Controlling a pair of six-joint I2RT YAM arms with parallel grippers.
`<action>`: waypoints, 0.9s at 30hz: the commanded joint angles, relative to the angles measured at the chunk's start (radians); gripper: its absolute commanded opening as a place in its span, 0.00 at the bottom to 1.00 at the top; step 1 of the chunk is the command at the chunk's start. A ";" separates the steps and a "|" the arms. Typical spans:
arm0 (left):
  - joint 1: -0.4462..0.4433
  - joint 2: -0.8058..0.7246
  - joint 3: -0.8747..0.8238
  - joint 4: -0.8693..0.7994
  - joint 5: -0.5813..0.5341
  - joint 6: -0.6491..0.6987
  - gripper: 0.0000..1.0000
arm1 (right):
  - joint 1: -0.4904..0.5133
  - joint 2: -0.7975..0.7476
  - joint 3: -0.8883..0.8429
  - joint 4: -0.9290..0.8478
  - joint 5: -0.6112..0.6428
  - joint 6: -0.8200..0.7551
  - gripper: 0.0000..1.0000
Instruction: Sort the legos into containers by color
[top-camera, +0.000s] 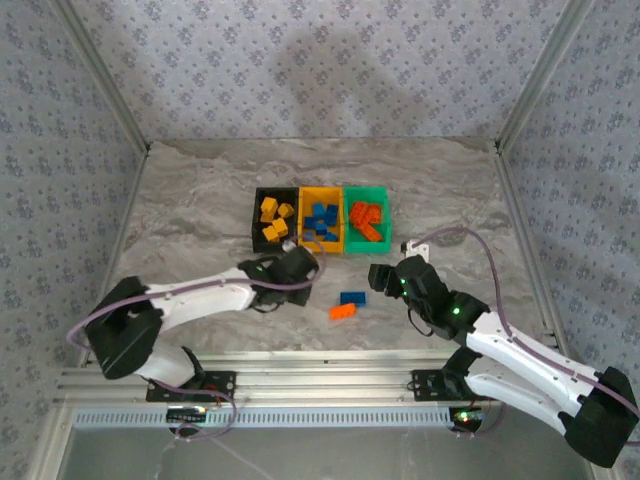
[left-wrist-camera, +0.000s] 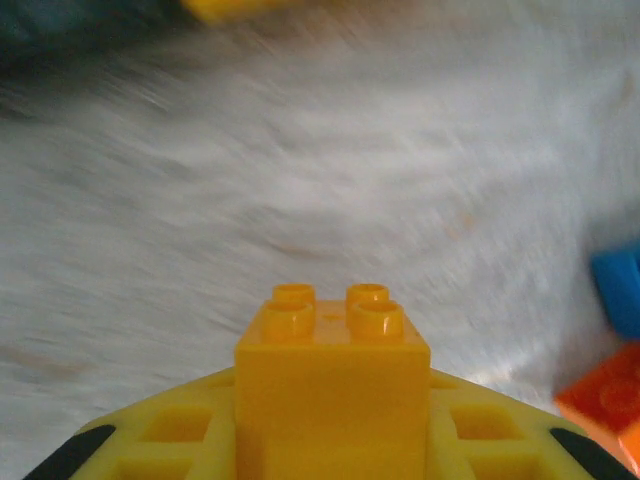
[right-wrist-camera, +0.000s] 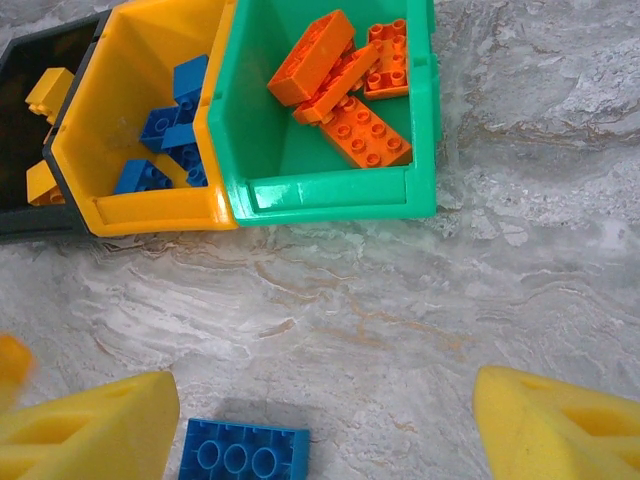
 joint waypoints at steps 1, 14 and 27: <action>0.127 -0.039 0.080 -0.019 -0.028 0.054 0.26 | -0.006 0.015 -0.003 -0.012 0.017 0.007 0.79; 0.360 0.388 0.504 0.002 -0.007 0.075 0.27 | -0.006 0.029 0.001 -0.077 -0.008 0.025 0.79; 0.324 0.251 0.537 0.021 0.083 0.055 0.87 | 0.000 0.071 -0.040 -0.069 -0.108 0.073 0.84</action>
